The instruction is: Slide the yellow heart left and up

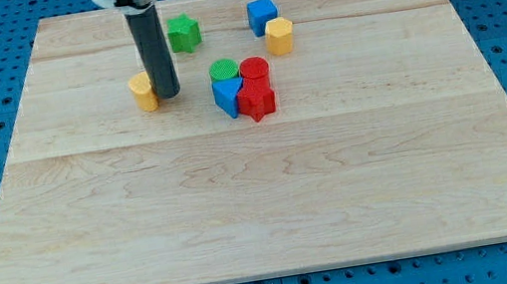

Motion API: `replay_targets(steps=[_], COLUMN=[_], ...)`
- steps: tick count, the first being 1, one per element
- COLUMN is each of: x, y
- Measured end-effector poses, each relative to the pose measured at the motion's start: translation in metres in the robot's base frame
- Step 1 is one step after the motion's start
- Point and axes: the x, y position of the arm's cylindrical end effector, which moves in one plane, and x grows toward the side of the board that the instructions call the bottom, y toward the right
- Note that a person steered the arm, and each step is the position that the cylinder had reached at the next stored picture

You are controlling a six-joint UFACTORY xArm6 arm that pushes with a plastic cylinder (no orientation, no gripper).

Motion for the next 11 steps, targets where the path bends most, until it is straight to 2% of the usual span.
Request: replay_targets(steps=[1,3,4,5,6,7,9,11], x=[0.018,-0.006,-0.016,-0.006,-0.029,-0.045,-0.037,-0.072], y=[-0.015,-0.066,-0.063,-0.034,-0.034,-0.061,-0.099,-0.114])
